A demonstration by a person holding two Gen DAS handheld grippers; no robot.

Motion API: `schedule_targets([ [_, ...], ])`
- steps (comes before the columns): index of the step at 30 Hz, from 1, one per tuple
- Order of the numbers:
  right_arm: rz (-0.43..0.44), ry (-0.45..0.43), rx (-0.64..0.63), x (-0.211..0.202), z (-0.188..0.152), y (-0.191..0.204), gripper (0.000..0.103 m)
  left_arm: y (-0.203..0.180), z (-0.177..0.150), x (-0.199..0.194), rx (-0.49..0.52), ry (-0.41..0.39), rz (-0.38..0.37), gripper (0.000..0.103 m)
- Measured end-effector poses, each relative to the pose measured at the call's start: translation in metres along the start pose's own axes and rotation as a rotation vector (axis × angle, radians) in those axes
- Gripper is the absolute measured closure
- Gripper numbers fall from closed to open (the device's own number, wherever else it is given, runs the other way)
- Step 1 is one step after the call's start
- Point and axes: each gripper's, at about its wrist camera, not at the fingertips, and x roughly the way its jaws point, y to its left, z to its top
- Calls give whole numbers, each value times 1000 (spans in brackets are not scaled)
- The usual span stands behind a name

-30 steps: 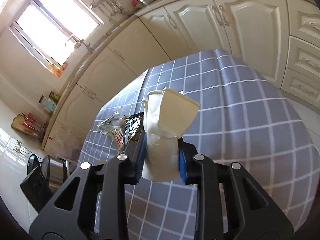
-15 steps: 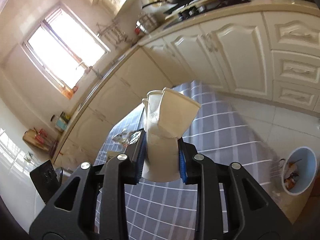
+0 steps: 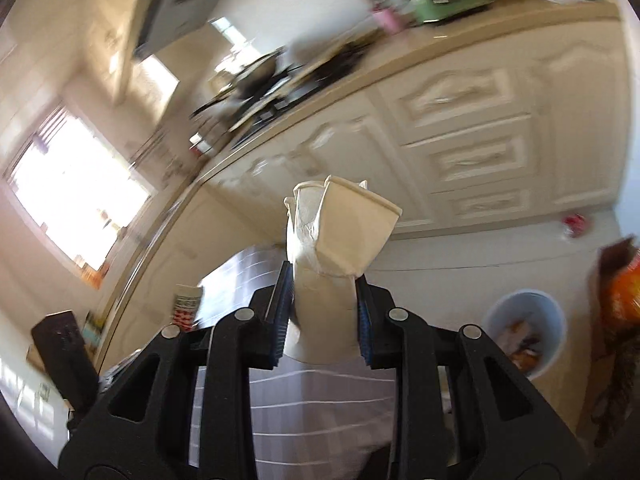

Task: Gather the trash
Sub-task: 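Carry cup and wrapper to the blue bin and open both tools over it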

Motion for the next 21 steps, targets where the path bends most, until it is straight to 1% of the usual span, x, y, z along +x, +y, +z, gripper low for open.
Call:
schedule_targets([
  [3, -78, -10, 58, -9, 1, -46, 75, -38, 1, 38, 33, 59, -68, 88],
  [5, -123, -1, 105, -9, -1, -78, 75, -55, 0, 60, 37, 100, -102, 88],
  [8, -159, 12, 161, -9, -4, -117, 75, -83, -4, 100, 47, 177, -141, 88],
  [12, -205, 50, 225, 6, -10, -161, 75, -115, -17, 151, 69, 272, -153, 88],
  [14, -218, 71, 248, 16, -14, -176, 75, -125, -23, 173, 75, 315, -157, 88],
  [15, -222, 80, 259, 21, -15, -184, 75, -131, -27, 189, 74, 349, -164, 87],
  [21, -242, 138, 325, 52, -21, -221, 75, -152, -43, 247, 87, 463, -163, 87],
])
